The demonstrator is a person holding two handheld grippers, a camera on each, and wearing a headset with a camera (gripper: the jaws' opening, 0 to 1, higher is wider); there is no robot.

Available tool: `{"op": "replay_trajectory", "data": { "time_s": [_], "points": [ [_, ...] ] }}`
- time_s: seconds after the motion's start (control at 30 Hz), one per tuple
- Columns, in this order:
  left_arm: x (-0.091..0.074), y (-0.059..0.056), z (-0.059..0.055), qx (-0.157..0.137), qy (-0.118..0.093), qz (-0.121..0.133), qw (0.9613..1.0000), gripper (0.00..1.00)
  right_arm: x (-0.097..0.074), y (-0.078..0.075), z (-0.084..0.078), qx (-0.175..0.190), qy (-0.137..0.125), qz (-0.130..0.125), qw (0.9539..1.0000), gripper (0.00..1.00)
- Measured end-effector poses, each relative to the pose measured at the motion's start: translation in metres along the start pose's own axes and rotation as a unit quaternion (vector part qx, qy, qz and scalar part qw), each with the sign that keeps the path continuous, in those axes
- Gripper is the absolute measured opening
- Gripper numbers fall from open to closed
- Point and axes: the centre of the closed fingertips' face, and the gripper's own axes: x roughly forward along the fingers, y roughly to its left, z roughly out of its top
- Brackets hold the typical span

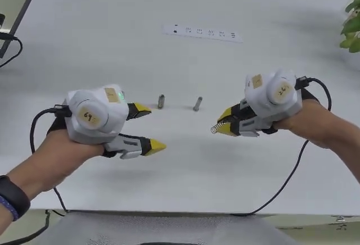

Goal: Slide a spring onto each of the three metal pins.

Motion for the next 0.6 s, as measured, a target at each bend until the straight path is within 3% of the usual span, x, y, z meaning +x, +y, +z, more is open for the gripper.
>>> {"op": "replay_trajectory", "data": {
  "time_s": [0.6],
  "points": [
    [-0.030, 0.019, -0.023, -0.036, 0.004, 0.042, 0.9985, 0.54, 0.006, -0.022, -0.007, 0.014, 0.014, -0.016, 0.9997, 0.09]
  ]
}}
